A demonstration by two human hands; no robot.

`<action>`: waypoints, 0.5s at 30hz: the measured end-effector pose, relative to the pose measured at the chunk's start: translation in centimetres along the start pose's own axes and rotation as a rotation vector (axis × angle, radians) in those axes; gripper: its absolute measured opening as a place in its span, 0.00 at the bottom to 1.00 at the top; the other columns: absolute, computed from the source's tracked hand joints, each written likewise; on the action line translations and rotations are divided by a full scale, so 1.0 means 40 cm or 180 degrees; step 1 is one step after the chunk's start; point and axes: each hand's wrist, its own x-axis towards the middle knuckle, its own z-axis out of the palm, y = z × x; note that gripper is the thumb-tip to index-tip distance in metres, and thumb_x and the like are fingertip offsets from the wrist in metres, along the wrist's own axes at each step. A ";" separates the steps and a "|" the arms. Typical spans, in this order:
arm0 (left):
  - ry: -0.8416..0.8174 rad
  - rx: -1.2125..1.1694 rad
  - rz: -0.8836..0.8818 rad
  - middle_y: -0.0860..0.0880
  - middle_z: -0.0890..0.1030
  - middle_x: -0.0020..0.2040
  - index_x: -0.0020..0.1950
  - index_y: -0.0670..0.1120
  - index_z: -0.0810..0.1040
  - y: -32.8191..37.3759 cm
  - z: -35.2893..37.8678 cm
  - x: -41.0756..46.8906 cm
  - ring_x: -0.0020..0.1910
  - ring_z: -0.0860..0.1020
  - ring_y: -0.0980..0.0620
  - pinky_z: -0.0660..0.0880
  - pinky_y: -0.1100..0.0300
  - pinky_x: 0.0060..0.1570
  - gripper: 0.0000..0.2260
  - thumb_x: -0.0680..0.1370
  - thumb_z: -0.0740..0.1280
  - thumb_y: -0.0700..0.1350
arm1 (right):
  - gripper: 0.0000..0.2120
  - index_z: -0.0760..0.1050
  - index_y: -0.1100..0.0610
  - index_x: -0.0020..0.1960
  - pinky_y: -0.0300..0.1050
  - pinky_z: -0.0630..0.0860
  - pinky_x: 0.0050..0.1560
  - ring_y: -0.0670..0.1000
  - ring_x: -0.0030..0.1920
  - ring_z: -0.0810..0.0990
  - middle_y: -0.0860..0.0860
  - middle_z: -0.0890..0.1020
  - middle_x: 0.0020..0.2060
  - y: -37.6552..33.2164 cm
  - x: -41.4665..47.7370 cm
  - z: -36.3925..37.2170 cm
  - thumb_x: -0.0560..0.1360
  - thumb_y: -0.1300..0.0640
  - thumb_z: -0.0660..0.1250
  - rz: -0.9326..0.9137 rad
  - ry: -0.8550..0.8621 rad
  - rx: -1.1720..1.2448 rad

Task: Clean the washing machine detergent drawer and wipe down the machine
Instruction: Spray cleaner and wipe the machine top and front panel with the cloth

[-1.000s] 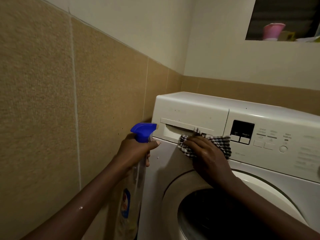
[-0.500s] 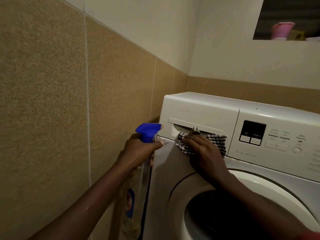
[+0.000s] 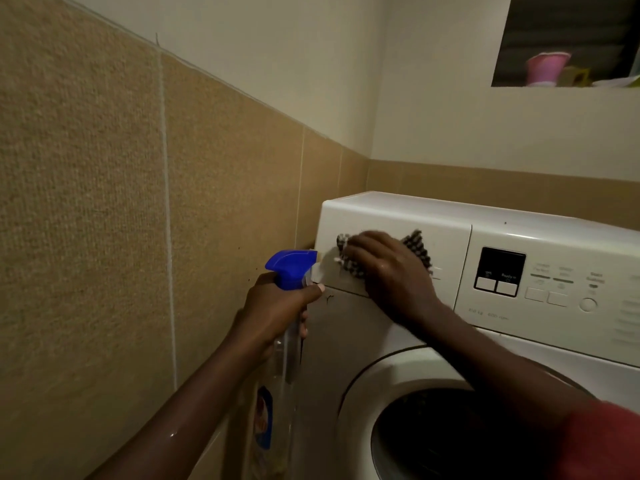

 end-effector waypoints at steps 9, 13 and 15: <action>0.0184 0.0107 0.0099 0.48 0.78 0.33 0.51 0.44 0.77 -0.016 -0.012 -0.002 0.29 0.78 0.51 0.77 0.57 0.33 0.11 0.74 0.73 0.48 | 0.27 0.70 0.60 0.70 0.58 0.60 0.74 0.59 0.76 0.60 0.60 0.65 0.74 -0.037 -0.023 0.107 0.70 0.67 0.65 0.0051 -0.0080 -0.0339; 0.0153 0.0161 0.0050 0.48 0.78 0.32 0.51 0.44 0.77 -0.033 -0.010 -0.009 0.29 0.78 0.51 0.77 0.57 0.32 0.11 0.74 0.73 0.48 | 0.23 0.77 0.55 0.62 0.55 0.65 0.63 0.60 0.68 0.65 0.56 0.67 0.70 -0.036 -0.039 0.101 0.67 0.62 0.66 -0.0193 -0.0016 -0.0516; 0.0157 0.0157 0.0036 0.48 0.78 0.32 0.52 0.44 0.77 -0.035 -0.009 -0.010 0.28 0.78 0.51 0.77 0.58 0.32 0.11 0.74 0.73 0.48 | 0.22 0.77 0.56 0.61 0.51 0.71 0.53 0.57 0.60 0.69 0.55 0.72 0.63 -0.034 -0.020 0.107 0.67 0.62 0.69 -0.0250 0.0010 -0.0378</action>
